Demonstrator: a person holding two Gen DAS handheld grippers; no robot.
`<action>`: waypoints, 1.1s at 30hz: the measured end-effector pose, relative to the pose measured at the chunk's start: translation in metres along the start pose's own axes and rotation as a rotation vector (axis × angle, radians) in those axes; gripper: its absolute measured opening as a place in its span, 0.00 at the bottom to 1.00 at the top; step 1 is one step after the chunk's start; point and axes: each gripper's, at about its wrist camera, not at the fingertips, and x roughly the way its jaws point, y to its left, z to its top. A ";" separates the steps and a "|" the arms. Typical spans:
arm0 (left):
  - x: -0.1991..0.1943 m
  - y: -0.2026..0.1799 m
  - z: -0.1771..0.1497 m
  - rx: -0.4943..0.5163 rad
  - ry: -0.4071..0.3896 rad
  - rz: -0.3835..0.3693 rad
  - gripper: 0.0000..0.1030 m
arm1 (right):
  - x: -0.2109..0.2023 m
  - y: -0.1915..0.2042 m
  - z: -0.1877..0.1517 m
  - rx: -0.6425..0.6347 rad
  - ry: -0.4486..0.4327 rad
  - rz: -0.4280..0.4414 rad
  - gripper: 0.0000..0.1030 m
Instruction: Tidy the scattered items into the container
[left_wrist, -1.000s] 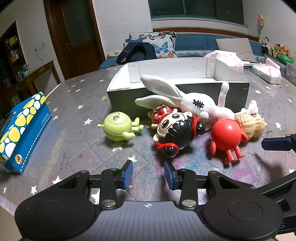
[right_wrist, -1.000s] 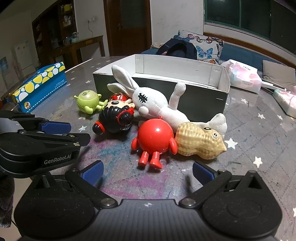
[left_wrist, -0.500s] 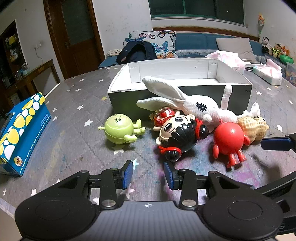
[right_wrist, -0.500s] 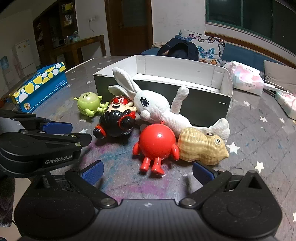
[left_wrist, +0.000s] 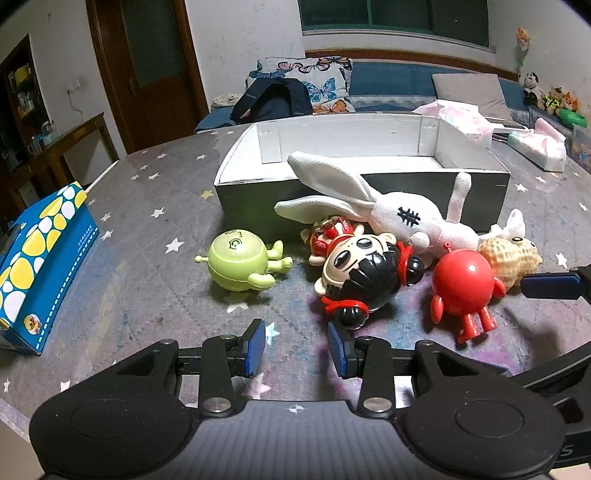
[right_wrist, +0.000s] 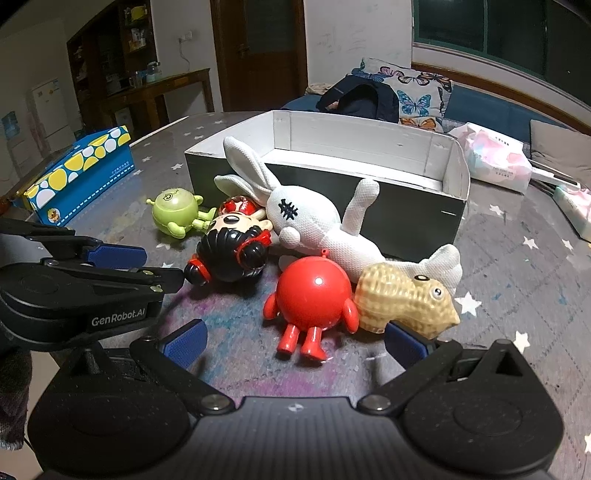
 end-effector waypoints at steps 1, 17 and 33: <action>0.001 0.001 0.000 -0.002 0.002 0.001 0.39 | 0.000 0.000 0.000 -0.001 0.000 0.000 1.00; -0.007 0.007 -0.004 -0.015 0.004 -0.019 0.38 | -0.005 -0.005 -0.001 0.011 -0.013 0.000 0.99; -0.020 0.004 -0.007 -0.005 -0.002 -0.032 0.38 | -0.017 -0.004 -0.006 0.012 -0.041 0.015 0.96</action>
